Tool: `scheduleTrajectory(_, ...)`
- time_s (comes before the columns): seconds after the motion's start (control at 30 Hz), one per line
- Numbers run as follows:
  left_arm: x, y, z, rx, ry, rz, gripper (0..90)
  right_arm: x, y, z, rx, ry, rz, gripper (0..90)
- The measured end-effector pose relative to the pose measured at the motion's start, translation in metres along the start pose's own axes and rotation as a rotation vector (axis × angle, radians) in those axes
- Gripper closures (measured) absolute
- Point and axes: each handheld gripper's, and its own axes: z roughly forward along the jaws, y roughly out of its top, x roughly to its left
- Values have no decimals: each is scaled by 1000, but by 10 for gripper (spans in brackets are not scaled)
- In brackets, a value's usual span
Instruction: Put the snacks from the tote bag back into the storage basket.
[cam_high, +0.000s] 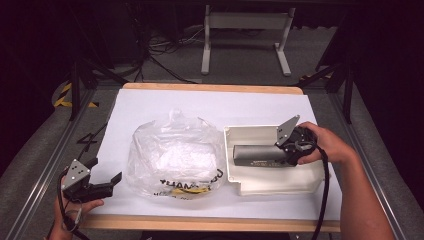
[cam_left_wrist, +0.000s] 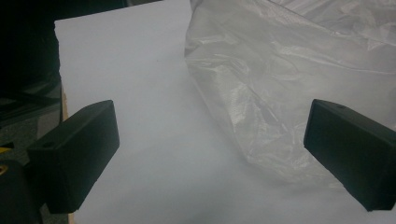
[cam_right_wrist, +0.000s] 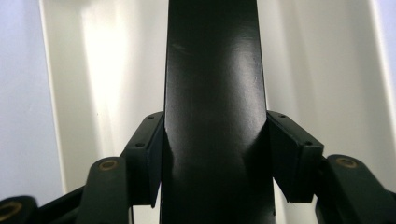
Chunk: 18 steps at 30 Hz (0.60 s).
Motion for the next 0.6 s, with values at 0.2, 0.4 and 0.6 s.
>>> scheduleTrajectory(0.2,-1,1,0,5,3,8,43,-3,0,6,13,-5,0,426)
scheduleTrajectory(0.4,-2,0,1,8,0,14,43,-5,1,12,24,-7,-12,425)
scheduleTrajectory(0.6,-2,0,0,6,-3,15,43,-5,-2,20,90,-8,-14,423)
